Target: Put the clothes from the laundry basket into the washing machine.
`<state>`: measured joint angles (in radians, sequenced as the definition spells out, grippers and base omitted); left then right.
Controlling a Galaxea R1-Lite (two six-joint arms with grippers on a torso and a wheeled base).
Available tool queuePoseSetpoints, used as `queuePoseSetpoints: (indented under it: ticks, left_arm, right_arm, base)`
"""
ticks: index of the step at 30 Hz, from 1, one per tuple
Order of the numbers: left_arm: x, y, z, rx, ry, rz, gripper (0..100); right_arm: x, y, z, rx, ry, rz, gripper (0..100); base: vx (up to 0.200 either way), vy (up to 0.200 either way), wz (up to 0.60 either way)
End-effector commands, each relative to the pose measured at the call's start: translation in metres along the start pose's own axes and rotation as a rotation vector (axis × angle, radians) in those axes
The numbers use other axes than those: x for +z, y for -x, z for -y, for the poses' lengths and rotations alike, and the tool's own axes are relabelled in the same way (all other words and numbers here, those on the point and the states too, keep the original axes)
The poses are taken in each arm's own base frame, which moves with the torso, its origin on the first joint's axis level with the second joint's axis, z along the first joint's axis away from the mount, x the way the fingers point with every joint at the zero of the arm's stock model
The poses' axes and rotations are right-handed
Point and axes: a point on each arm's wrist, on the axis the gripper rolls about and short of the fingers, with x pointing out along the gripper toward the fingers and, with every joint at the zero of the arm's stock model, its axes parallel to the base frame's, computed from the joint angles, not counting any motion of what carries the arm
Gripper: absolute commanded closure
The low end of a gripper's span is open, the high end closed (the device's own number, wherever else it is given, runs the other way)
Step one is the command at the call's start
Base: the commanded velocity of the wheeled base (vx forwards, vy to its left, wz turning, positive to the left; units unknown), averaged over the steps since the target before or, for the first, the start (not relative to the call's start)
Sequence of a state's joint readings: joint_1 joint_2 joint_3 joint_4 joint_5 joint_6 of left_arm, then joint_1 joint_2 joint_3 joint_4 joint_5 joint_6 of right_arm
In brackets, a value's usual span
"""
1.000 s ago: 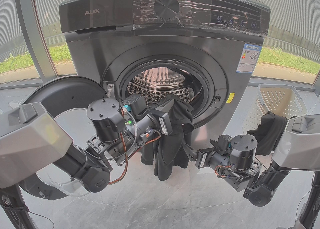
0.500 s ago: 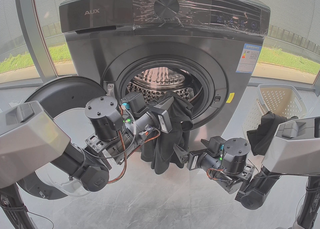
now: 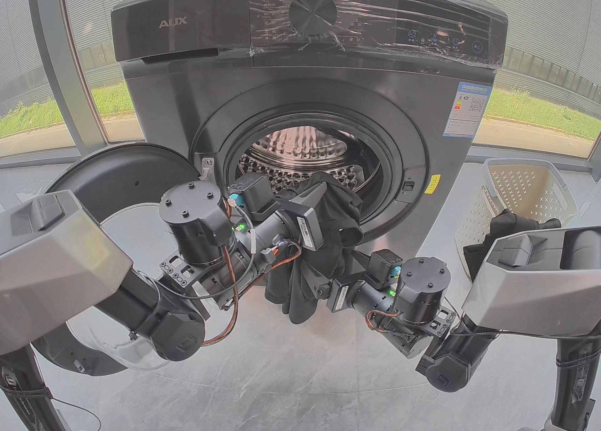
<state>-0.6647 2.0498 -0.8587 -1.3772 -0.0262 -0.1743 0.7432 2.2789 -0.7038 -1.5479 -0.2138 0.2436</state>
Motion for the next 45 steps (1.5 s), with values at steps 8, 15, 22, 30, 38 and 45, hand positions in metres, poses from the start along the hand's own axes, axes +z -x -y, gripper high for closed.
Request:
queuePoseSetpoints:
  ticks: [8,15,22,30,38,45]
  left_arm:
    - [0.001,0.001,0.000,-0.004,0.002,0.016,100]
    - [0.001,0.006,-0.019,0.044,-0.006,0.029,100]
    - [0.002,0.011,-0.019,0.047,0.015,0.039,100]
    - [0.002,0.017,-0.018,0.039,0.014,0.071,100]
    - [0.018,0.030,-0.011,0.012,0.014,0.104,100]
    - [0.026,0.042,-0.012,0.014,0.026,0.106,100]
  right_arm:
    - [-0.003,-0.014,0.001,-0.001,-0.008,0.028,100]
    - [0.012,0.011,0.000,-0.005,-0.009,0.013,100]
    - [0.052,0.048,0.004,-0.007,-0.010,0.063,100]
    - [0.057,0.071,0.019,-0.047,0.026,0.036,100]
    - [0.064,0.070,0.024,-0.066,0.025,0.061,100]
    - [0.075,0.074,0.037,-0.112,0.040,0.092,100]
  base:
    - [0.000,0.000,0.00]
    - [0.000,0.000,0.00]
    - [0.000,0.000,0.00]
    - [0.000,0.000,0.00]
    - [0.000,0.000,0.00]
    - [0.000,0.000,0.00]
